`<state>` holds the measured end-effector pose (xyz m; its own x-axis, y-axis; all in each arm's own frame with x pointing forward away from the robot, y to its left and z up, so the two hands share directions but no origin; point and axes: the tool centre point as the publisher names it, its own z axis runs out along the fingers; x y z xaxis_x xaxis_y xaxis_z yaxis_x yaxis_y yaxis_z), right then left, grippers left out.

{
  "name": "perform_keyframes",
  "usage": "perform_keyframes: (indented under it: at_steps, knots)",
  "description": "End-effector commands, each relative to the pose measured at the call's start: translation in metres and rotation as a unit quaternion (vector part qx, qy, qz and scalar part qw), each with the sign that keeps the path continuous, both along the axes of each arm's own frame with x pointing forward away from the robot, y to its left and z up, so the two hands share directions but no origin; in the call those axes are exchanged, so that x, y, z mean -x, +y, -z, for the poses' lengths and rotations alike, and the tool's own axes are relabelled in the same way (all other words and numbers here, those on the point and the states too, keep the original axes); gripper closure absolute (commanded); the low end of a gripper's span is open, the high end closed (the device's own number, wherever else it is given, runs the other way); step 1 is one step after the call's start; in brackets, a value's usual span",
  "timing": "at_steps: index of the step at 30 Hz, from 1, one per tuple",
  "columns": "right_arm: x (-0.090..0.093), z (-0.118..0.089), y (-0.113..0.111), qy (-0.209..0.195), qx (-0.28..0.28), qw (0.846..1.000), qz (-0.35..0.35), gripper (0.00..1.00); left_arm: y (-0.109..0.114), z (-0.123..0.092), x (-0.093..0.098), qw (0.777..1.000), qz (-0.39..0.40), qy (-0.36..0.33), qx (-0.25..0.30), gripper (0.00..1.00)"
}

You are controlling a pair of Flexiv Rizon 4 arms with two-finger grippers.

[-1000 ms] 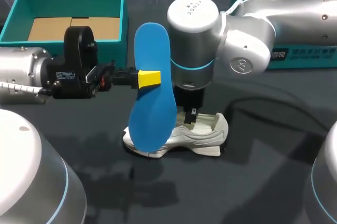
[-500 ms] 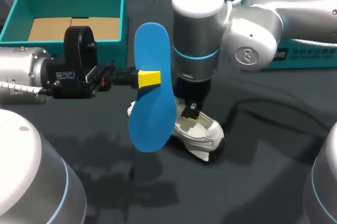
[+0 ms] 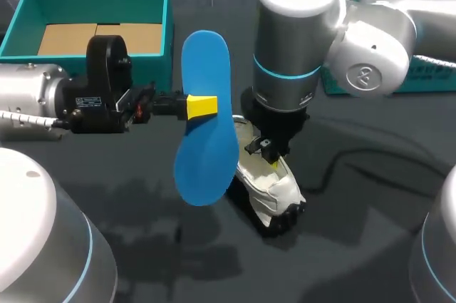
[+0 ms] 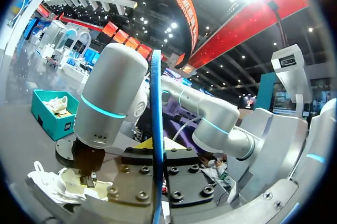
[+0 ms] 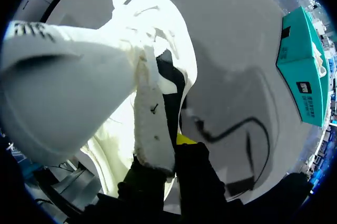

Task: Take the shoe out of the shoebox, open the shoe tongue, remove and reinsert the insole, then place the shoe into the shoebox

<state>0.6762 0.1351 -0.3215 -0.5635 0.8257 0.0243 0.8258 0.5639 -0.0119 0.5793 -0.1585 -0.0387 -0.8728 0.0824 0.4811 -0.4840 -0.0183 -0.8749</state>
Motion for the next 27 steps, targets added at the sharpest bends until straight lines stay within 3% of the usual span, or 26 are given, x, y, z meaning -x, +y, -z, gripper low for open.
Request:
perform_keyframes:
  at_steps: [1, 6, 15, 27]
  knots:
    - [0.010, -0.003, 0.001, -0.023, -0.010, 0.988, 0.153, 1.00, -0.002, 0.001, -0.001, 1.000, 0.000, 0.000, 0.001, 1.00]
    - [0.012, -0.001, 0.011, -0.023, -0.016, 0.975, 0.222, 1.00, -0.002, 0.001, -0.001, 1.000, 0.000, 0.000, 0.001, 1.00]
    - [0.009, 0.015, 0.021, -0.025, -0.042, 0.961, 0.271, 1.00, -0.002, 0.001, -0.001, 1.000, 0.000, 0.000, 0.001, 1.00]
    - [-0.006, 0.037, 0.021, -0.008, -0.054, 0.967, 0.248, 1.00, -0.002, 0.001, -0.001, 1.000, 0.000, 0.000, 0.001, 1.00]
